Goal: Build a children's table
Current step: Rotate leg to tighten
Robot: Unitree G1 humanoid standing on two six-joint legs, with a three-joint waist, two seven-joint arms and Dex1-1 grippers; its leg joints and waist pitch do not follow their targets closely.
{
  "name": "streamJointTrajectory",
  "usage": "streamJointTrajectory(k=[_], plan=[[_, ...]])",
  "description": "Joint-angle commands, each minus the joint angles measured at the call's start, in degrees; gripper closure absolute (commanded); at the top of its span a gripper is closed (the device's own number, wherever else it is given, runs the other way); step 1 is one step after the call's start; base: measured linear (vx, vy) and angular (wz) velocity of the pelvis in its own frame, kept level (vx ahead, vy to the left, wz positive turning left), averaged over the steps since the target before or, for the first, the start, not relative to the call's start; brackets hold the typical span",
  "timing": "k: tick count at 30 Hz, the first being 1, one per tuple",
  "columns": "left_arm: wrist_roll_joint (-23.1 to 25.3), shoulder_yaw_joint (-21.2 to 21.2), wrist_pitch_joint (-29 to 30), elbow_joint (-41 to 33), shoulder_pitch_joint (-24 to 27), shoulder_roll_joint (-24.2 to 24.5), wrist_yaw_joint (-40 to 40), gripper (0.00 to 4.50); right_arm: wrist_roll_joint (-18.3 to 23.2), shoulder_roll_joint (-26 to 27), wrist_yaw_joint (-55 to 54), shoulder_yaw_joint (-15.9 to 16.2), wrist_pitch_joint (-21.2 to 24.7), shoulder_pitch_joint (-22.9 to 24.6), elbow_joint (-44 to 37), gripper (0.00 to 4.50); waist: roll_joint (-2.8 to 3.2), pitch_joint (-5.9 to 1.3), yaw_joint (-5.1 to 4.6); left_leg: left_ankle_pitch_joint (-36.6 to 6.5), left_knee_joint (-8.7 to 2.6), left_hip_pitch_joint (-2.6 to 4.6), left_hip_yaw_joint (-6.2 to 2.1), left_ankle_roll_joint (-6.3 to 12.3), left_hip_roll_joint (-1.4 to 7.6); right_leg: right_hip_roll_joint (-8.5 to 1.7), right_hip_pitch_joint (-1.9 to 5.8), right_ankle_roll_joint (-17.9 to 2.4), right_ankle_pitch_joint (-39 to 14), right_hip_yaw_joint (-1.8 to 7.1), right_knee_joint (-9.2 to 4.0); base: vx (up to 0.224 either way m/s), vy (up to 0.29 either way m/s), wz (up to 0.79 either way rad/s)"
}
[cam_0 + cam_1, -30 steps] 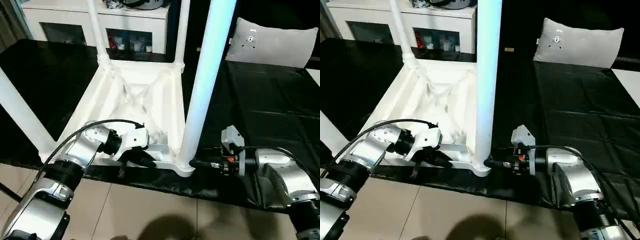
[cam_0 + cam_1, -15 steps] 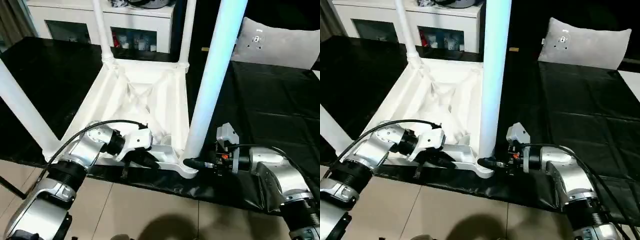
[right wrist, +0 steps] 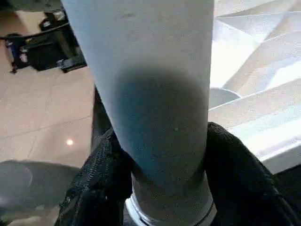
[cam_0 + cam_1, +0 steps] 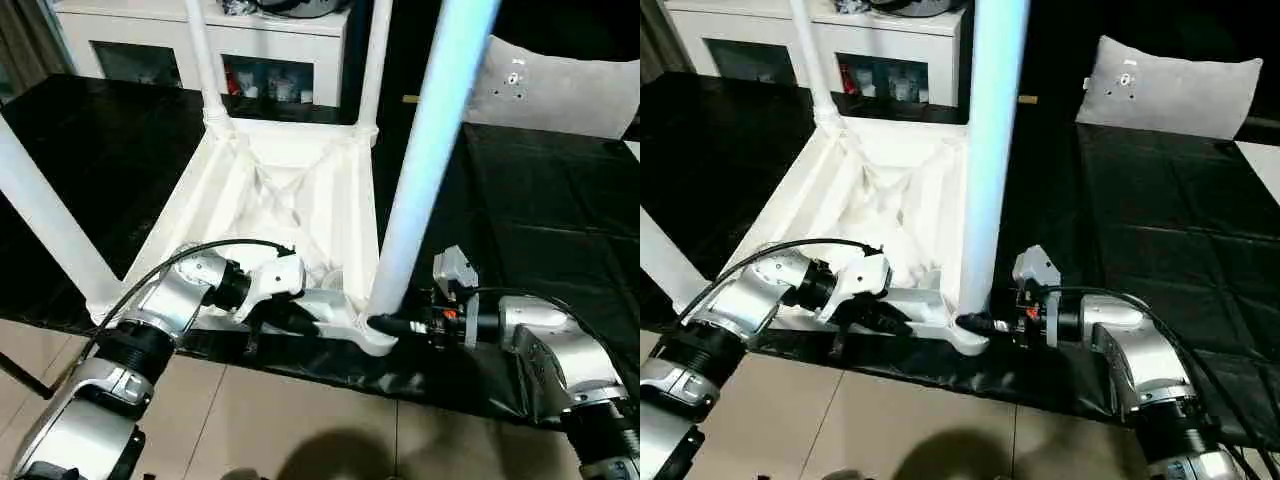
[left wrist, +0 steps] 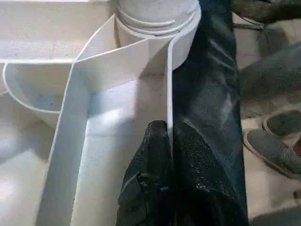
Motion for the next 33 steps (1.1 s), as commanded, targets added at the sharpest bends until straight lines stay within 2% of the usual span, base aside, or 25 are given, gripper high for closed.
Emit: streamJointTrajectory(k=[1,2,3,4,5,6,7,8,9,10,11,12,13,14,16,18,22,23,24,26,28,30,31,32,33], plan=[[-0.44,-1.03,2.31,-1.8,-0.47,-3.62,2.84,4.5,-1.04,2.9,-6.82,0.04,1.17,-1.31,0.68,2.53,-0.27,-3.42,-0.38,-11.67,-4.28,0.09,-0.62,1.35,1.85,-4.65,3.0,-8.6,-22.83,2.38,-4.87,0.0,0.0,0.0],[0.1,-0.6,4.42,-1.75,-0.88,-5.34,6.26,4.5,-2.84,5.08,-12.34,-0.57,1.51,-2.35,2.31,2.54,-0.4,-3.42,-0.65,-11.66,-4.3,-0.15,-0.65,1.04,1.77,-4.66,3.12,-8.06,-23.86,2.38,-4.83,0.0,0.0,0.0],[0.26,-0.44,5.09,-1.73,-1.03,-5.97,7.45,4.5,-3.31,5.86,-14.21,-0.86,1.74,-2.71,2.83,2.54,-0.31,-3.22,-1.08,-12.36,-4.33,-0.06,-0.71,0.62,1.64,-4.69,2.9,-6.81,-27.33,2.29,-5.41,0.0,0.0,0.0],[0.56,0.27,7.13,-1.4,-1.66,-8.34,11.51,4.5,-4.44,8.32,-19.83,-1.86,2.35,-3.83,4.04,2.54,-0.49,-3.24,-1.18,-12.64,-4.26,0.05,-0.76,0.58,1.5,-4.72,2.89,-6.24,-28.88,2.15,-5.63,0.0,0.0,0.0],[0.62,1.7,10.14,-0.3,-2.92,-12.5,18.13,4.5,-6.11,12.25,-29.14,-3.63,3.5,-5.66,5.91,2.55,-0.47,-3.2,-2.08,-12.42,-4.22,0.03,-0.81,0.23,1.34,-4.59,2.73,-5.41,-30.72,2.05,-5.9,0.0,0.0,0.0],[0.52,2.33,11.35,0.2,-3.43,-14.14,20.63,4.5,-6.78,13.68,-32.75,-4.29,4.01,-6.33,6.56,2.55,-0.44,-3.22,-2.41,-12.36,-4.0,0.12,-0.64,0.26,1.14,-4.4,2.46,-5.26,-31.03,2.04,-6.08,0.0,0.0,0.0],[0.53,2.38,11.39,0.28,-3.49,-14.29,20.86,4.5,-6.8,13.81,-33.02,-4.35,4.07,-6.39,6.61,2.56,-0.51,-3.48,-2.6,-11.68,-3.92,0.09,-0.79,0.35,1.04,-4.51,2.67,-5.44,-30.11,2.03,-6.01,0.0,0.0,0.0],[0.82,3.45,11.59,2.75,-5.12,-17.63,26.67,4.5,-7.44,16.79,-39.49,-5.68,5.09,-7.69,7.9,2.56,-0.7,-3.53,-2.8,-10.52,-3.97,-0.31,-0.75,0.88,1.05,-4.28,2.81,-5.52,-27.85,2.15,-5.76,0.0,0.0,0.0],[0.82,3.45,11.59,2.75,-5.12,-17.63,26.67,4.5,-7.44,16.79,-39.49,-5.68,5.09,-7.69,7.9,2.56,-0.56,-3.52,-2.85,-10.43,-3.92,-0.18,-0.65,1.2,1.01,-4.18,2.53,-5.69,-27.29,2.15,-5.88,0.0,0.0,0.0],[0.97,3.73,11.31,3.69,-5.68,-18.54,28.45,4.5,-7.63,17.66,-41.32,-6.02,5.27,-8.07,8.29,2.56,-0.61,-3.67,-2.8,-10.27,-3.83,-0.14,-0.67,1.43,1.03,-4.26,2.71,-5.9,-26.28,2.18,-5.79,0.0,0.0,0.0],[1.81,4.65,10.19,6.76,-7.72,-21.72,35.05,4.5,-8.26,20.38,-46.48,-6.68,5.42,-9.37,10.02,2.56,-0.48,-3.76,-2.87,-8.87,-3.86,-0.43,-0.6,2.31,1.08,-4.07,2.78,-6.87,-21.87,2.37,-5.28,0.0,0.0,0.0],[2.0,4.73,10.01,7.14,-8.0,-22.2,35.91,4.5,-8.2,20.82,-47.02,-6.86,5.37,-9.55,10.32,2.56,-0.47,-3.95,-2.77,-8.52,-3.76,-0.1,-0.52,2.27,1.1,-4.11,2.77,-7.56,-20.26,2.43,-5.19,0.0,0.0,0.0],[2.24,4.73,9.72,7.57,-8.33,-22.74,36.75,4.5,-7.91,21.35,-47.4,-7.15,5.26,-9.73,10.71,2.56,-0.42,-4.13,-2.59,-7.58,-3.65,-0.21,-0.49,2.53,0.99,-4.09,3.08,-8.0,-18.18,2.51,-4.92,0.0,0.0,0.0],[2.91,4.67,9.29,7.96,-8.69,-23.37,37.95,4.5,-8.7,21.91,-48.94,-7.41,4.6,-9.97,11.15,2.21,-0.31,-4.13,-2.34,-6.05,-3.74,-0.47,-0.49,3.18,1.17,-4.12,3.2,-8.93,-14.45,2.63,-4.55,0.0,0.0,0.0],[4.03,4.22,8.96,8.14,-8.99,-23.64,38.51,4.5,-9.44,22.51,-51.27,-8.57,3.48,-10.23,11.83,1.87,-0.14,-4.18,-2.03,-5.42,-3.7,-0.46,-0.44,3.71,1.21,-4.21,3.32,-9.65,-12.29,2.61,-4.35,0.0,0.0,0.0],[4.58,3.84,8.59,7.75,-8.74,-22.72,37.54,4.5,-8.89,22.05,-51.62,-10.08,2.95,-9.61,10.77,1.68,-0.05,-4.15,-1.89,-5.1,-3.81,-0.43,-0.48,4.02,1.29,-4.25,3.43,-10.27,-10.98,2.6,-4.21,0.0,0.0,0.0],[4.58,2.69,6.52,7.34,-7.91,-20.65,34.07,4.5,-8.14,19.61,-47.66,-10.21,1.29,-8.07,8.64,1.5,0.03,-4.04,-1.82,-6.83,-3.93,-0.28,-0.48,3.95,1.41,-4.37,3.5,-10.44,-12.26,2.62,-4.41,0.0,0.0,0.0],[4.22,2.17,5.34,7.1,-7.19,-19.04,31.45,4.5,-7.56,16.85,-42.72,-9.35,0.16,-6.27,6.51,1.41,-0.19,-3.92,-1.67,-7.21,-3.97,-0.38,-0.52,4.27,1.4,-4.24,3.79,-9.93,-12.26,2.6,-4.51,0.0,0.0,0.0],[4.22,2.17,5.34,7.1,-7.19,-19.04,31.45,4.5,-7.56,16.85,-42.72,-9.35,0.16,-6.27,6.51,1.28,-0.19,-3.92,-1.64,-7.17,-3.92,-0.46,-0.42,4.45,1.35,-4.3,3.78,-9.74,-12.16,2.66,-4.49,0.0,0.0,0.0],[4.01,1.6,2.44,7.1,-6.2,-16.76,27.0,4.5,-6.67,12.17,-35.12,-8.16,-2.18,-3.71,4.43,1.06,-0.13,-3.93,-1.46,-7.65,-3.87,-0.41,-0.44,4.91,1.46,-4.41,3.76,-9.46,-13.0,2.65,-4.67,0.0,0.0,0.0],[4.12,1.02,0.9,7.1,-5.68,-14.95,24.07,4.5,-5.57,9.05,-29.82,-8.2,-3.23,-2.39,3.49,1.06,-0.07,-3.95,-1.36,-7.77,-3.87,-0.43,-0.43,5.07,1.54,-4.43,3.66,-9.72,-13.21,2.62,-4.63,0.0,0.0,0.0],[3.71,0.4,-0.34,6.9,-5.13,-13.11,20.4,4.5,-4.63,5.67,-23.99,-7.77,-4.26,-1.14,2.25,0.72,-0.05,-3.79,-1.09,-8.81,-3.94,-0.31,-0.44,5.02,1.66,-4.46,3.59,-9.69,-15.16,2.58,-4.84,0.0,0.0,0.0],[3.36,-0.34,-2.39,6.99,-4.82,-11.48,16.92,4.5,-3.06,3.04,-19.01,-8.02,-4.24,-0.38,1.29,0.72,-0.11,-3.82,-0.72,-8.97,-3.88,-0.21,-0.42,5.04,1.74,-4.45,3.56,-9.48,-15.25,2.67,-4.8,0.0,0.0,0.0],[3.36,-0.34,-2.39,6.99,-4.82,-11.48,16.92,4.5,-3.06,3.04,-19.01,-8.02,-4.24,-0.38,1.29,0.62,-0.14,-3.8,-0.55,-9.09,-3.85,-0.18,-0.42,5.26,1.73,-4.48,3.53,-9.55,-15.21,2.71,-4.81,0.0,0.0,0.0],[2.84,-0.95,-3.96,6.99,-4.57,-10.12,13.23,4.5,-1.54,0.66,-14.58,-7.98,-4.34,0.17,0.64,0.51,-0.1,-3.79,-0.49,-9.1,-3.96,-0.21,-0.48,5.13,1.81,-4.5,3.49,-10.12,-14.79,2.63,-4.63,0.0,0.0,0.0]])
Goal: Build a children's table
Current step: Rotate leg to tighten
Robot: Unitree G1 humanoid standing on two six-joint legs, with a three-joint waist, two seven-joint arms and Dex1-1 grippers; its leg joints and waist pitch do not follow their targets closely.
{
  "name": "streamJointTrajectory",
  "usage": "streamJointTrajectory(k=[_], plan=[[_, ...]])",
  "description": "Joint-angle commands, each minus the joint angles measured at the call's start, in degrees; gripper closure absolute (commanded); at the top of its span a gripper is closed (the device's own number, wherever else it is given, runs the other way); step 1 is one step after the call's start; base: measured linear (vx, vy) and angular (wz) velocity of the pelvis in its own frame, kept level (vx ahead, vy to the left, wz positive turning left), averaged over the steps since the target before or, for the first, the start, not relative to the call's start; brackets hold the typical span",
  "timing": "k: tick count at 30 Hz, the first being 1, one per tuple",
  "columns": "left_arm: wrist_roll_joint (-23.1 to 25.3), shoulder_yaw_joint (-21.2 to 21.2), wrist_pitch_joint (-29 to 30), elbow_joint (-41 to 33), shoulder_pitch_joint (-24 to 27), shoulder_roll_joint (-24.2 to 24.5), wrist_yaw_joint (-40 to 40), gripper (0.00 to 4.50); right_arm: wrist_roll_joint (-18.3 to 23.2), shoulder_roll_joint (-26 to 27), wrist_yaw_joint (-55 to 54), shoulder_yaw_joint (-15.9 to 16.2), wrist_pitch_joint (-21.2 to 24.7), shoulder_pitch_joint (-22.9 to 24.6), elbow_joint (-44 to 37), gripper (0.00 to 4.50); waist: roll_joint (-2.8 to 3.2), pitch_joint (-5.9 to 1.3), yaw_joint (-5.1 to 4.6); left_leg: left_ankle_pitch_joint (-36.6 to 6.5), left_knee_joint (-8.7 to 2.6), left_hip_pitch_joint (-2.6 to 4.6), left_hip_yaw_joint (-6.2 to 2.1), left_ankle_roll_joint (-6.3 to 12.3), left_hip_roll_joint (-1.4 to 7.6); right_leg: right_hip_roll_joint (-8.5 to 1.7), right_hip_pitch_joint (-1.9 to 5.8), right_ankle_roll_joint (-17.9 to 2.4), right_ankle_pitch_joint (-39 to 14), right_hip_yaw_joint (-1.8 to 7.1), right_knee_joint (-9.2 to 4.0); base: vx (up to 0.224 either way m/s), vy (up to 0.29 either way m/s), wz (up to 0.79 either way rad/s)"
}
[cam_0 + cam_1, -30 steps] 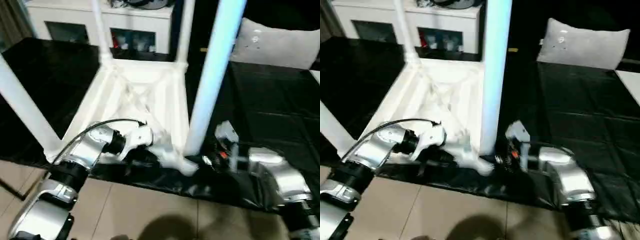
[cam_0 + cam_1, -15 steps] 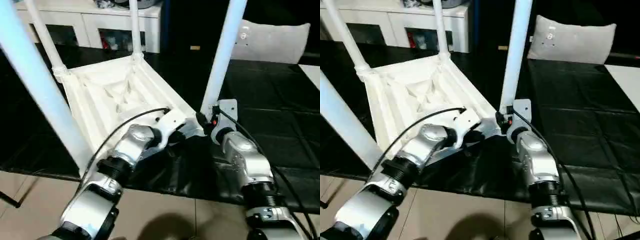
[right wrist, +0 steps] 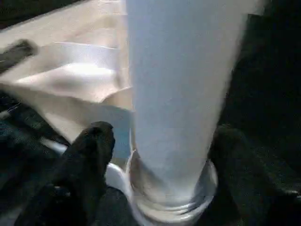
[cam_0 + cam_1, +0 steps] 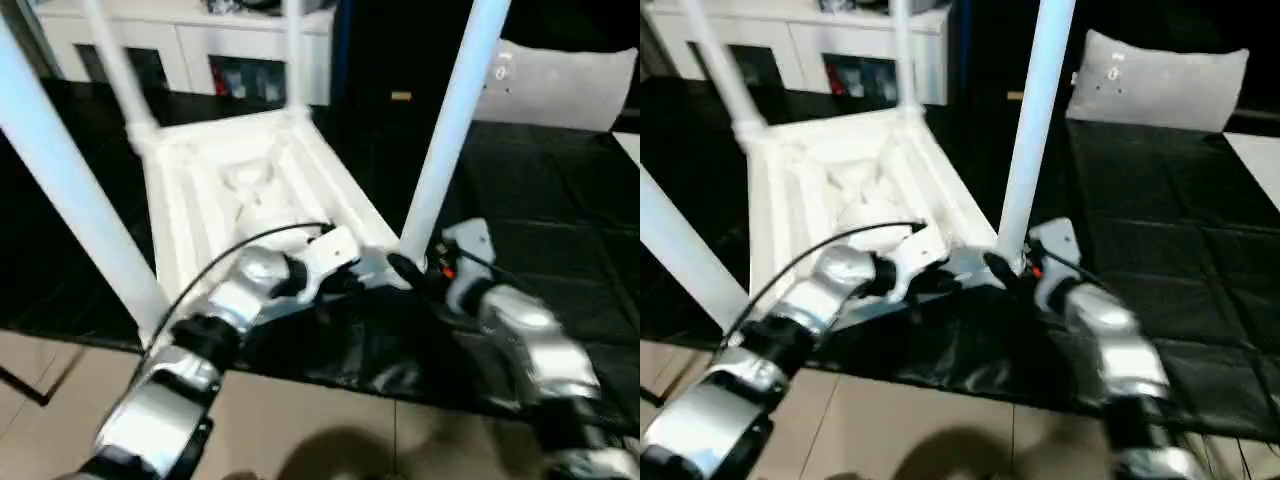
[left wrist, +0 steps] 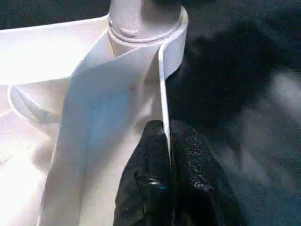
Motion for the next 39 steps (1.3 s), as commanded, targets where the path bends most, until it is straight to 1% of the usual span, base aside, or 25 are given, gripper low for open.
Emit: streamJointTrajectory(k=[1,2,3,7,8,11,12,13,14,15,16,18,19,20,25,29,31,32,33,34,35,36,37,38,39], plan=[[-0.41,-2.35,-4.08,-1.43,-0.1,1.4,-6.84,4.5,2.49,-2.99,7.19,0.36,-0.59,0.52,-2.18,0.51,-0.38,-3.84,0.17,-9.46,-3.58,-0.03,-0.46,5.33,1.87,-4.51,3.7,-10.0,-14.9,2.61,-4.46,0.0,0.0,0.0],[-0.43,-2.88,-5.28,-1.42,-0.04,2.21,-8.89,4.5,2.86,-4.15,9.25,0.79,-0.71,0.69,-2.34,0.38,-0.37,-3.8,0.3,-9.27,-3.58,0.03,-0.44,5.46,1.97,-4.58,3.62,-10.12,-14.38,2.7,-4.39,0.0,0.0,0.0],[-0.41,-3.25,-6.2,-1.4,-0.02,2.77,-10.3,4.5,3.09,-4.9,10.64,1.11,-0.78,0.79,-2.46,0.38,-0.42,-3.79,0.22,-9.11,-3.6,-0.03,-0.39,5.41,2.01,-4.48,3.66,-10.32,-13.99,2.72,-4.3,0.0,0.0,0.0],[-0.58,-4.35,-8.5,-1.44,-0.16,4.69,-15.56,4.5,4.19,-7.1,16.82,2.89,-0.85,1.01,-3.12,0.38,-0.28,-3.83,0.65,-9.13,-3.54,0.04,-0.31,5.07,2.17,-4.56,3.5,-10.79,-14.17,2.57,-4.22,0.0,0.0,0.0],[-1.24,-4.65,-9.48,-1.48,-0.58,5.8,-19.13,4.5,5.62,-8.54,22.19,4.45,-0.07,0.85,-3.51,0.63,-0.19,-3.91,1.03,-9.49,-3.51,0.13,-0.31,5.17,2.26,-4.54,3.57,-11.14,-14.0,2.52,-4.13,0.0,0.0,0.0],[-1.59,-5.33,-10.85,-1.2,-1.28,7.2,-22.81,4.5,6.56,-9.93,27.23,6.39,1.01,0.32,-3.25,0.72,-0.15,-3.94,1.45,-9.21,-3.49,0.17,-0.29,5.2,2.43,-4.57,3.43,-11.88,-12.63,2.55,-3.87,0.0,0.0,0.0],[-1.61,-5.51,-11.13,-1.25,-1.34,7.51,-23.53,4.5,6.55,-10.11,27.93,6.85,1.2,0.23,-3.23,0.84,-0.18,-3.93,1.6,-9.2,-3.51,0.19,-0.31,5.19,2.44,-4.6,3.47,-12.06,-12.29,2.56,-3.86,0.0,0.0,0.0],[-1.62,-5.56,-11.19,-1.28,-1.34,7.61,-23.74,4.5,6.53,-10.15,28.12,7.0,1.24,0.21,-3.24,1.07,-0.33,-3.87,1.67,-9.32,-3.56,0.13,-0.31,5.01,2.46,-4.65,3.46,-11.98,-12.77,2.56,-3.82,0.0,0.0,0.0],[-1.6,-5.85,-11.7,-1.39,-1.43,8.06,-24.81,4.5,6.43,-10.09,28.76,7.51,1.4,-0.07,-2.91,1.07,-0.32,-3.8,1.71,-9.66,-3.59,0.11,-0.31,4.71,2.39,-4.7,3.44,-11.67,-14.07,2.53,-3.98,0.0,0.0,0.0],[-1.78,-6.07,-11.84,-1.93,-1.33,8.54,-26.11,4.5,6.37,-9.82,29.39,7.99,1.61,-0.43,-2.44,1.14,-0.53,-3.82,1.75,-9.67,-3.6,0.11,-0.3,4.58,2.36,-4.74,3.48,-11.44,-14.69,2.52,-4.05,0.0,0.0,0.0],[-1.83,-6.1,-11.89,-2.06,-1.3,8.66,-26.47,4.5,6.36,-9.73,29.58,8.1,1.66,-0.53,-2.3,1.14,-0.46,-3.84,1.75,-9.56,-3.63,0.06,-0.34,4.29,2.34,-4.77,3.51,-11.11,-15.43,2.52,-3.98,0.0,0.0,0.0],[-2.22,-6.02,-11.82,-2.92,-1.02,8.95,-27.53,4.5,6.59,-9.71,30.59,8.66,2.06,-0.77,-2.0,1.46,-0.57,-3.79,1.79,-9.48,-3.6,0.07,-0.31,4.15,2.34,-4.77,3.41,-10.72,-16.06,2.56,-4.08,0.0,0.0,0.0],[-2.36,-5.98,-11.76,-3.21,-0.93,9.03,-27.91,4.5,6.8,-9.78,31.01,8.91,2.28,-0.86,-1.91,1.56,-0.51,-3.8,1.81,-9.25,-3.63,0.1,-0.31,4.11,2.35,-4.78,3.4,-10.55,-16.3,2.57,-4.11,0.0,0.0,0.0],[-2.7,-6.0,-11.75,-3.65,-0.76,9.24,-28.77,4.5,7.13,-10.08,32.16,9.51,2.77,-0.98,-1.89,1.59,-0.58,-3.82,1.81,-9.14,-3.63,0.04,-0.34,4.06,2.38,-4.76,3.43,-10.55,-16.19,2.54,-4.04,0.0,0.0,0.0],[-2.86,-5.93,-12.15,-3.48,-0.68,9.48,-29.18,4.5,7.73,-10.37,33.42,10.11,3.87,-0.92,-2.1,2.04,-0.56,-3.94,1.94,-8.01,-3.49,-0.03,-0.28,4.37,2.34,-4.71,3.44,-10.93,-14.16,2.57,-3.81,0.0,0.0,0.0],[-3.04,-5.61,-11.82,-3.4,-0.55,9.56,-29.17,4.5,8.38,-10.2,33.7,10.12,5.05,-0.64,-2.62,2.33,-0.52,-3.86,2.0,-8.56,-3.55,0.03,-0.27,4.07,2.28,-4.7,3.41,-10.43,-15.84,2.52,-4.03,0.0,0.0,0.0],[-3.26,-5.24,-11.11,-3.45,-0.33,9.45,-28.47,4.5,9.14,-9.6,32.55,9.53,6.29,-0.03,-3.47,2.42,-0.5,-3.83,2.02,-8.65,-3.59,0.01,-0.31,3.83,2.28,-4.7,3.41,-10.04,-16.59,2.53,-4.1,0.0,0.0,0.0],[-3.16,-4.89,-10.41,-3.26,-0.29,9.07,-27.04,4.5,9.64,-8.79,30.88,8.93,7.2,0.74,-4.41,2.44,-0.58,-3.82,2.02,-8.52,-3.62,0.02,-0.31,3.72,2.26,-4.64,3.41,-9.75,-16.66,2.54,-4.11,0.0,0.0,0.0],[-3.12,-4.66,-9.92,-3.13,-0.31,8.79,-26.16,4.5,9.87,-8.3,29.89,8.61,7.76,1.16,-4.94,2.44,-0.41,-3.79,2.11,-8.61,-3.62,0.08,-0.32,3.68,2.28,-4.68,3.32,-9.72,-16.83,2.56,-4.16,0.0,0.0,0.0],[-2.87,-3.97,-8.58,-2.78,-0.44,7.91,-23.34,4.5,9.79,-6.63,26.0,7.87,9.17,2.07,-6.24,2.45,-0.45,-3.75,2.08,-8.9,-3.63,0.0,-0.31,3.59,2.23,-4.7,3.36,-9.48,-17.46,2.54,-4.25,0.0,0.0,0.0],[-2.81,-3.85,-8.3,-2.7,-0.48,7.74,-22.81,4.5,9.59,-6.28,25.24,7.78,9.06,2.18,-6.36,2.46,-0.42,-3.75,2.13,-8.93,-3.69,0.07,-0.29,3.39,2.3,-4.72,3.27,-9.18,-17.69,2.61,-4.34,0.0,0.0,0.0],[-2.7,-3.18,-6.78,-2.31,-0.74,6.69,-20.16,4.5,8.7,-4.52,21.35,7.39,9.06,2.58,-6.75,2.46,-0.46,-3.62,1.86,-9.92,-3.89,0.12,-0.44,2.54,2.16,-4.68,3.16,-8.43,-19.94,2.45,-4.5,0.0,0.0,0.0],[-2.8,-2.79,-5.99,-2.22,-0.84,6.04,-18.87,4.5,7.82,-3.41,18.59,7.25,9.24,2.65,-6.72,2.46,-0.39,-3.62,1.72,-10.31,-3.93,0.21,-0.53,2.14,2.15,-4.7,3.11,-8.36,-20.71,2.44,-4.48,0.0,0.0,0.0],[-2.89,-2.52,-5.44,-2.17,-0.9,5.58,-17.98,4.5,7.2,-2.64,16.56,7.17,9.46,2.69,-6.7,2.46,-0.42,-3.41,1.47,-11.46,-4.01,0.31,-0.53,1.72,1.97,-4.79,3.04,-7.59,-23.76,2.36,-5.05,0.0,0.0,0.0],[-2.69,-2.22,-4.39,-2.04,-1.11,4.8,-16.12,4.5,5.99,-0.92,12.19,6.52,9.83,2.31,-5.91,2.46,-0.41,-3.38,1.27,-11.9,-4.02,0.39,-0.53,1.51,1.92,-4.76,2.98,-7.23,-24.91,2.36,-5.18,0.0,0.0,0.0]])
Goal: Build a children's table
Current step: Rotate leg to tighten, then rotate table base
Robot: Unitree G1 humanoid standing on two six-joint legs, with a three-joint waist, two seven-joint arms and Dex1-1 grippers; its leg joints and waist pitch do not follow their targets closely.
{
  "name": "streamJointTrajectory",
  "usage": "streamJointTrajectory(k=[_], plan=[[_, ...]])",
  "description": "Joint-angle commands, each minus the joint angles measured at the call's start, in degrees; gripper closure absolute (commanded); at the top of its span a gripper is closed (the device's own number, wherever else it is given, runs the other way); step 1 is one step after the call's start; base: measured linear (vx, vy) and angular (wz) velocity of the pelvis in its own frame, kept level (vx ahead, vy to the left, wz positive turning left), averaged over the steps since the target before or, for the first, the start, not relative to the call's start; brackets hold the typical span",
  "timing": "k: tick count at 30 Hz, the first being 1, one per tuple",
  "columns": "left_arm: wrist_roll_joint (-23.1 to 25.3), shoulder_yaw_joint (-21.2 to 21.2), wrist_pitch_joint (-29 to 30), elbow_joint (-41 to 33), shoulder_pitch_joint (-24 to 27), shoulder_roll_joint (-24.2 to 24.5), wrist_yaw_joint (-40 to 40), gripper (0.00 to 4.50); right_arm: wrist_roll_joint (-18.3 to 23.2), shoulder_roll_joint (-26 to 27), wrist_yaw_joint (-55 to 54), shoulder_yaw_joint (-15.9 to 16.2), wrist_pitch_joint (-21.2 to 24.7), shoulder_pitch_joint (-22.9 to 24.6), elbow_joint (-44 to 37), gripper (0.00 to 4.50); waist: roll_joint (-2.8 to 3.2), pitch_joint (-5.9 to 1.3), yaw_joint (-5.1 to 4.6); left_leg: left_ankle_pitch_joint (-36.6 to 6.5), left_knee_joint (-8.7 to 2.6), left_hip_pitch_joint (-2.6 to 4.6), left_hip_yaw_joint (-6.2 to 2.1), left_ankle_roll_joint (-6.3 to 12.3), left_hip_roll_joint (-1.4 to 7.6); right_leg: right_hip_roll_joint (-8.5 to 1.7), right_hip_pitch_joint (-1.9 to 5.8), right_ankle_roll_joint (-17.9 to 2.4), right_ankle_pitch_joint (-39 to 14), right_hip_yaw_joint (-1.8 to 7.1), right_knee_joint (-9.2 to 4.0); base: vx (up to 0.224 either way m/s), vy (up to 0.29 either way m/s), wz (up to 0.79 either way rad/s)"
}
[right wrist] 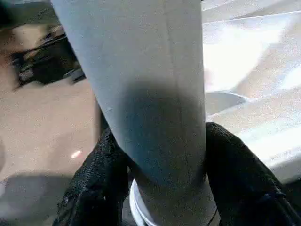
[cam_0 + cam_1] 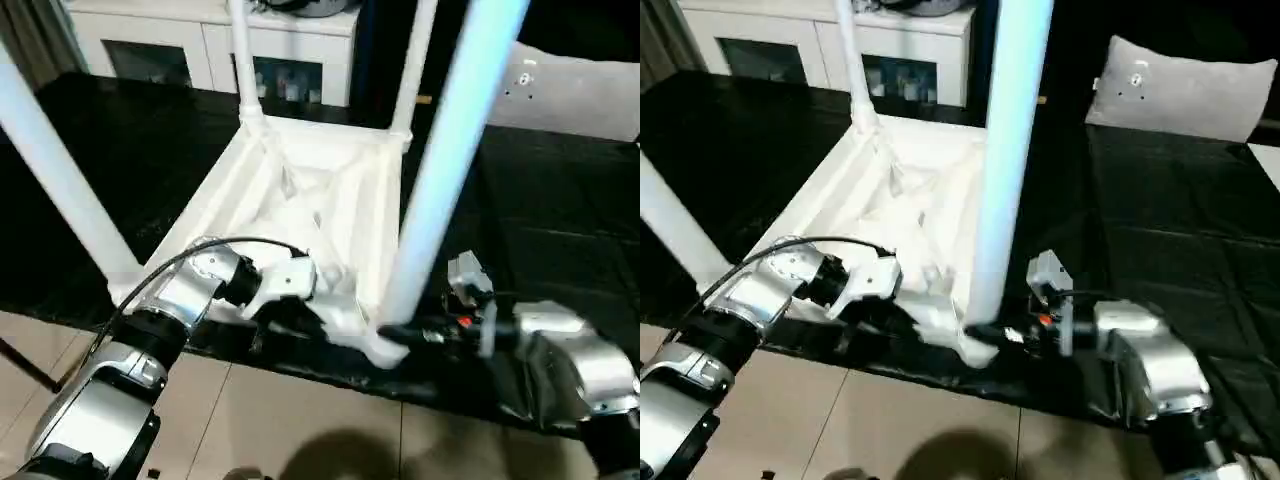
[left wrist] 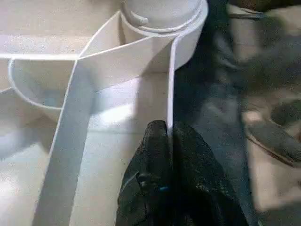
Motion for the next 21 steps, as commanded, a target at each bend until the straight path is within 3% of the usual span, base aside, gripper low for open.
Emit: streamJointTrajectory(k=[1,2,3,5,7,8,9,10,11,12,13,14,17,18,19,21], plan=[[-0.93,0.49,2.41,-1.01,-1.34,-4.68,4.99,4.5,-2.33,4.96,-11.92,-0.58,2.29,-0.97,0.92,2.46,-0.36,-3.23,-0.45,-12.54,-4.33,-0.01,-0.74,1.12,1.71,-4.73,2.98,-6.62,-27.1,2.24,-5.42,0.0,0.0,0.0],[-0.23,0.99,4.37,-0.13,-2.24,-6.65,9.35,4.5,-4.12,8.44,-19.76,-1.86,2.76,-1.97,2.33,2.46,-0.41,-3.18,-0.76,-12.67,-4.45,-0.2,-0.8,0.83,1.68,-4.7,3.05,-5.93,-28.29,2.18,-5.55,0.0,0.0,0.0],[-0.03,1.14,4.85,0.19,-2.51,-7.18,10.52,4.5,-4.55,9.21,-21.46,-2.1,2.92,-2.19,2.59,2.49,-0.44,-3.11,-1.47,-13.47,-4.31,0.02,-0.8,0.02,1.4,-4.66,2.65,-4.86,-30.94,1.99,-6.0,0.0,0.0,0.0],[0.63,1.88,6.87,1.63,-3.71,-9.5,15.19,4.5,-6.58,12.67,-29.09,-3.36,3.68,-3.2,3.64,2.5,-0.4,-3.28,-2.35,-12.79,-4.18,-0.19,-0.9,0.43,1.08,-4.64,2.82,-3.55,-32.26,1.98,-6.48,0.0,0.0,0.0],[0.84,2.3,7.65,2.25,-4.22,-10.53,17.66,4.5,-7.38,14.1,-32.54,-3.99,4.27,-3.63,4.1,2.5,-0.4,-3.42,-2.9,-12.16,-4.17,-0.31,-0.94,0.91,1.1,-4.47,2.92,-4.64,-29.54,2.01,-6.13,0.0,0.0,0.0],[1.37,3.42,9.07,4.41,-5.86,-13.3,24.61,4.5,-8.62,17.88,-41.6,-6.21,4.4,-5.19,6.21,2.5,-0.43,-3.47,-2.9,-11.9,-4.12,-0.26,-0.88,1.02,1.14,-4.44,2.8,-4.78,-28.7,2.09,-6.12,0.0,0.0,0.0],[1.58,4.02,9.39,5.43,-6.63,-14.7,27.84,4.5,-9.2,19.46,-45.41,-6.93,4.33,-5.99,7.29,2.5,-0.16,-3.48,-3.1,-11.85,-3.98,0.09,-0.69,1.08,1.1,-4.36,2.33,-5.78,-27.31,2.25,-6.1,0.0,0.0,0.0],[1.75,4.47,9.55,6.01,-7.1,-15.65,29.93,4.5,-9.72,20.53,-47.59,-7.31,3.91,-6.53,7.92,2.5,-0.2,-3.55,-3.13,-11.75,-3.98,0.05,-0.77,0.88,1.09,-4.32,2.46,-6.02,-26.77,2.22,-5.94,0.0,0.0,0.0],[2.02,4.75,9.36,6.64,-7.62,-16.64,31.75,4.5,-9.87,21.57,-48.68,-7.48,3.03,-7.07,8.43,2.5,-0.19,-3.75,-3.07,-10.2,-4.04,-0.18,-0.79,1.02,1.28,-4.25,2.78,-7.26,-21.71,2.42,-5.38,0.0,0.0,0.0],[2.29,4.77,9.02,7.01,-7.92,-17.15,32.5,4.5,-9.79,22.15,-48.68,-7.41,2.62,-7.37,8.56,2.5,-0.2,-3.77,-3.04,-10.02,-4.04,-0.15,-0.74,1.32,1.29,-4.2,2.87,-7.63,-20.29,2.46,-5.32,0.0,0.0,0.0],[2.6,4.8,8.93,7.29,-8.14,-17.51,33.03,4.5,-9.89,22.72,-48.95,-7.46,2.44,-7.56,8.55,1.96,-0.14,-3.93,-2.88,-9.14,-3.94,-0.25,-0.7,1.89,1.35,-4.3,3.11,-8.51,-17.03,2.57,-4.92,0.0,0.0,0.0],[2.78,4.68,8.45,7.42,-8.28,-17.64,32.9,4.5,-10.22,23.06,-49.28,-7.38,1.68,-7.57,8.02,1.82,-0.16,-3.98,-2.85,-8.5,-3.89,-0.36,-0.63,2.18,1.29,-4.24,3.22,-8.89,-15.28,2.63,-4.75,0.0,0.0,0.0],[3.07,4.51,7.62,7.58,-8.43,-17.18,32.32,4.5,-10.62,23.21,-49.81,-7.6,1.16,-7.31,6.48,1.69,0.0,-4.12,-2.7,-6.45,-3.84,-0.51,-0.62,3.32,1.39,-4.37,3.65,-10.77,-9.74,2.68,-4.15,0.0,0.0,0.0],[3.16,4.41,7.22,7.67,-8.42,-16.91,32.03,4.5,-10.71,23.11,-49.95,-7.68,1.14,-7.12,6.0,1.69,0.01,-4.05,-2.67,-6.31,-3.86,-0.53,-0.62,3.45,1.39,-4.36,3.67,-10.92,-9.46,2.69,-4.17,0.0,0.0,0.0],[3.31,4.12,6.14,8.02,-8.42,-16.31,31.24,4.5,-10.96,22.49,-49.51,-7.54,0.97,-6.59,5.1,1.42,0.15,-4.0,-2.67,-6.52,-3.89,-0.46,-0.59,3.49,1.43,-4.35,3.64,-11.2,-9.36,2.69,-4.21,0.0,0.0,0.0],[4.01,3.38,2.98,9.39,-8.42,-14.69,29.86,4.5,-13.88,18.82,-48.05,-4.97,-1.0,-4.07,2.5,1.36,0.11,-3.89,-2.5,-7.09,-3.94,-0.46,-0.65,3.28,1.43,-4.37,3.78,-10.73,-10.45,2.67,-4.38,0.0,0.0,0.0]])
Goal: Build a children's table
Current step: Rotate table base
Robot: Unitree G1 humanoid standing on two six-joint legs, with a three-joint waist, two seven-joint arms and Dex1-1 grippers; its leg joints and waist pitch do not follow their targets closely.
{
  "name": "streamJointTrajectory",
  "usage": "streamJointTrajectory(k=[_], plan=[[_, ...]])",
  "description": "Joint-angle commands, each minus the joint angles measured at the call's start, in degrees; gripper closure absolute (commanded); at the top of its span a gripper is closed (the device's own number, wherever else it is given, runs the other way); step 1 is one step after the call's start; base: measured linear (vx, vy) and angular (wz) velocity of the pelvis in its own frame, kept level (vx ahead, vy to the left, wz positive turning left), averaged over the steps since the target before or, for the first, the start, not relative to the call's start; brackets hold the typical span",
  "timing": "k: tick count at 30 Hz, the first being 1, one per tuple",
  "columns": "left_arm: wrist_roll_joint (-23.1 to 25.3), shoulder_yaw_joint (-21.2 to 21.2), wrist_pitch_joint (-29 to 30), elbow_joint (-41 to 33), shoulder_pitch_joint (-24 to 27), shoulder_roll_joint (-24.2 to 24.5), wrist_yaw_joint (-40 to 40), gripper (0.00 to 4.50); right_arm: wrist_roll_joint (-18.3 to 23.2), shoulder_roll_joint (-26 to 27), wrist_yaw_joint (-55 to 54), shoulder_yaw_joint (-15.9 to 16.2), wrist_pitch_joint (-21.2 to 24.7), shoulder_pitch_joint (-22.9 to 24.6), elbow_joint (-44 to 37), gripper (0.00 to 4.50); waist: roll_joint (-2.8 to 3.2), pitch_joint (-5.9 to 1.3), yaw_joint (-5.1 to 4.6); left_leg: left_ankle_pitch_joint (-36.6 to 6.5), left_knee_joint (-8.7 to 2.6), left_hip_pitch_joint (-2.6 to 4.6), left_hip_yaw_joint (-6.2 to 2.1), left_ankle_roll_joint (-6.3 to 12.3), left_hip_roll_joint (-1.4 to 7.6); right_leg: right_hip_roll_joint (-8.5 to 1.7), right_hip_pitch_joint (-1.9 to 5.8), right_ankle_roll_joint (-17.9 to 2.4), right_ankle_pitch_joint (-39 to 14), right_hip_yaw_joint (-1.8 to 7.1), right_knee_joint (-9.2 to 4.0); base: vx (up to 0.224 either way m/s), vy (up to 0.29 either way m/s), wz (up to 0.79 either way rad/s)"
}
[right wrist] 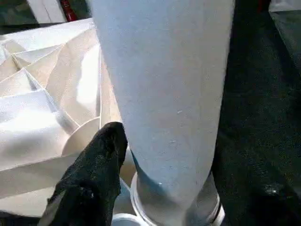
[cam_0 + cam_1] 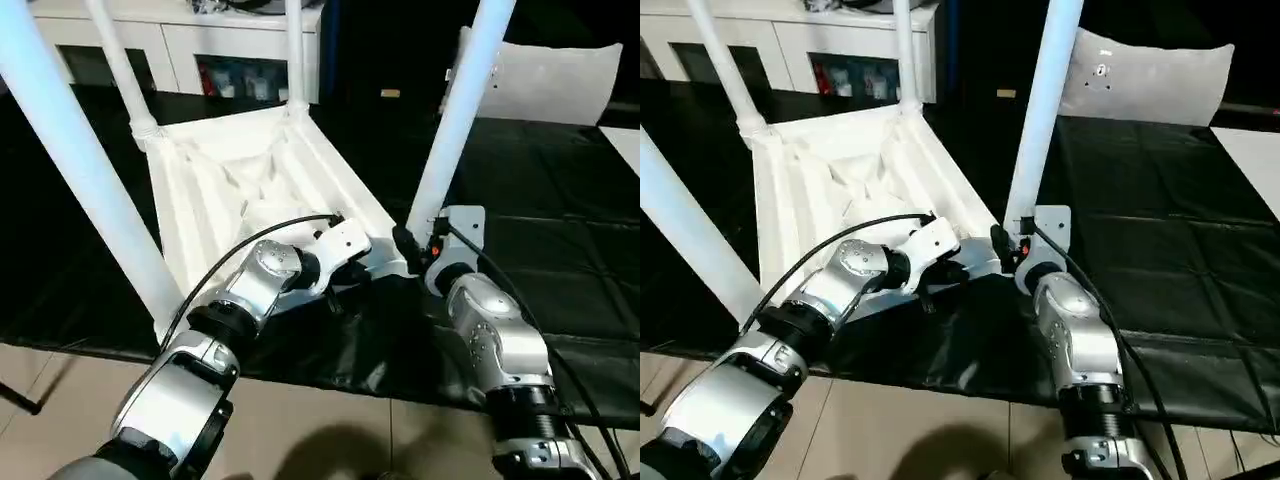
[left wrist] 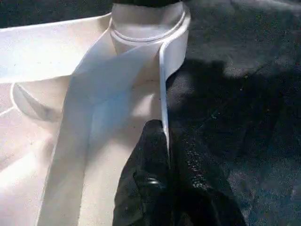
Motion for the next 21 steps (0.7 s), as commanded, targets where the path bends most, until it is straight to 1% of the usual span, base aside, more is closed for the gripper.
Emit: streamJointTrajectory(k=[1,2,3,4,5,6,7,8,9,10,13,14,15,16,17,18,19,20,21], plan=[[0.38,-0.45,-4.02,-0.77,-2.49,0.08,-0.73,4.5,-1.11,-0.42,1.95,3.09,-0.01,1.53,-1.06,1.32,-0.05,-3.95,0.38,-7.65,-3.58,-0.08,-0.48,3.25,1.51,-4.42,3.87,-10.12,-11.03,2.77,-4.21,0.0,0.0,0.0],[0.82,-0.66,-5.13,-0.18,-2.58,0.73,-0.93,4.5,-0.6,-1.32,2.94,2.93,0.11,2.75,-2.46,1.22,-0.12,-3.88,0.46,-8.19,-3.63,-0.04,-0.45,3.37,1.5,-4.46,3.94,-9.85,-11.87,2.81,-4.3,0.0,0.0,0.0],[1.11,-0.76,-5.92,0.32,-2.7,1.21,-1.03,4.5,-0.72,-2.08,3.34,2.85,0.06,3.69,-3.52,1.22,-0.09,-3.81,0.46,-8.56,-3.66,-0.06,-0.49,3.33,1.49,-4.5,3.87,-9.76,-12.77,2.75,-4.39,0.0,0.0,0.0],[1.28,-0.75,-6.81,0.88,-2.91,1.63,-1.04,4.5,-0.29,-2.73,4.13,2.6,0.42,4.73,-4.76,1.06,-0.28,-3.75,0.47,-9.35,-3.66,0.0,-0.43,3.23,1.46,-4.47,3.83,-9.22,-14.79,2.72,-4.62,0.0,0.0,0.0],[1.57,-0.53,-8.37,2.16,-3.49,2.47,-0.64,4.5,0.28,-3.8,5.04,1.93,0.61,7.04,-7.49,0.92,-0.29,-3.68,0.57,-9.32,-3.67,-0.12,-0.44,3.39,1.33,-4.42,3.93,-8.41,-15.69,2.73,-4.89,0.0,0.0,0.0],[1.66,-0.41,-9.09,2.72,-3.78,2.79,-0.42,4.5,0.34,-4.38,5.52,1.79,0.49,8.04,-8.63,0.9,-0.25,-3.63,0.75,-9.66,-3.74,-0.07,-0.51,3.52,1.49,-4.46,3.81,-7.77,-16.44,2.79,-4.88,0.0,0.0,0.0],[1.73,-0.29,-9.85,3.26,-4.08,3.05,-0.22,4.5,0.24,-5.1,6.18,1.85,0.26,8.95,-9.66,0.86,-0.36,-3.65,0.86,-9.96,-3.82,-0.02,-0.55,3.44,1.49,-4.4,3.75,-7.14,-17.55,2.68,-4.98,0.0,0.0,0.0],[1.8,-0.01,-10.69,4.01,-4.55,3.36,0.38,4.5,0.74,-5.83,7.37,1.7,0.35,10.24,-11.33,0.74,-0.4,-3.63,0.83,-9.8,-3.85,-0.15,-0.61,3.29,1.53,-4.39,3.79,-7.12,-17.12,2.72,-4.85,0.0,0.0,0.0],[1.74,0.22,-11.67,4.78,-5.0,3.55,0.58,4.5,1.76,-6.4,8.49,1.53,0.57,11.3,-12.86,0.74,-0.4,-3.68,0.84,-9.87,-3.84,-0.12,-0.65,3.17,1.57,-4.42,3.82,-7.22,-16.95,2.71,-4.75,0.0,0.0,0.0],[1.54,0.49,-12.52,5.36,-5.31,3.69,0.6,4.5,2.68,-6.83,9.17,1.23,0.88,12.16,-14.24,0.58,-0.35,-3.7,0.86,-9.9,-3.72,-0.01,-0.57,3.39,1.48,-4.42,3.71,-7.15,-16.84,2.74,-4.84,0.0,0.0,0.0],[1.08,1.26,-13.96,6.53,-5.81,3.84,1.56,4.5,4.23,-8.25,11.76,1.78,0.19,13.56,-16.92,0.39,-0.43,-3.73,0.81,-9.23,-3.61,-0.21,-0.57,4.02,1.47,-4.46,3.87,-7.84,-15.28,2.73,-4.7,0.0,0.0,0.0],[-0.24,2.46,-14.09,6.9,-5.9,3.6,1.47,4.5,5.3,-8.69,13.12,2.08,0.54,13.92,-18.98,0.39,-0.03,-3.75,0.76,-9.08,-3.55,-0.3,-0.57,4.17,1.49,-4.43,3.92,-8.1,-14.46,2.74,-4.76,0.0,0.0,0.0],[-2.58,4.21,-13.42,6.59,-5.67,3.1,0.07,4.23,7.42,-8.99,15.16,2.41,2.19,13.96,-21.41,0.22,-0.12,-3.78,0.71,-8.97,-3.54,-0.28,-0.57,4.31,1.46,-4.32,3.98,-8.39,-13.94,2.68,-4.61,0.0,0.0,0.0],[-4.64,5.58,-12.09,5.2,-4.99,2.69,-1.32,4.07,8.82,-8.85,16.24,2.62,3.1,13.32,-22.52,0.1,-0.31,-3.83,0.74,-8.4,-3.48,-0.42,-0.6,4.66,1.47,-4.42,4.08,-8.6,-13.54,2.67,-4.53,0.0,0.0,0.0],[-5.21,5.95,-11.69,4.76,-4.78,2.57,-1.7,4.07,9.23,-8.82,16.57,2.68,3.31,13.12,-22.79,0.1,-0.23,-3.79,0.72,-8.0,-3.44,-0.42,-0.55,4.78,1.4,-4.43,4.07,-8.86,-13.46,2.65,-4.46,0.0,0.0,0.0],[-5.91,6.41,-11.2,4.21,-4.52,2.42,-2.17,3.96,9.73,-8.79,16.98,2.76,3.58,12.88,-23.12,0.04,-0.14,-3.77,0.77,-7.69,-3.35,-0.42,-0.54,4.95,1.43,-4.54,3.95,-9.3,-13.81,2.61,-4.46,0.0,0.0,0.0],[-6.91,6.96,-10.55,3.35,-3.98,2.23,-2.85,3.96,10.55,-8.61,17.58,2.83,3.9,12.41,-23.6,0.04,-0.15,-3.95,0.95,-7.28,-3.3,-0.29,-0.51,4.95,1.61,-4.72,3.88,-10.21,-13.34,2.68,-4.39,0.0,0.0,0.0],[-8.35,7.56,-8.88,-0.4,-1.16,2.07,-2.73,3.76,13.18,-7.19,18.38,2.7,4.74,10.29,-24.29,0.0,-0.72,-3.82,1.11,-7.04,-3.34,-0.48,-0.51,5.01,1.83,-4.73,3.85,-11.14,-13.0,2.64,-4.13,0.0,0.0,0.0],[-8.5,7.62,-8.68,-0.99,-0.68,2.07,-2.55,3.64,13.5,-6.96,18.37,2.67,4.88,9.94,-24.35,0.0,-0.5,-3.77,1.21,-7.11,-3.4,-0.46,-0.6,4.95,1.95,-4.79,3.85,-11.54,-13.0,2.61,-3.91,0.0,0.0,0.0]])
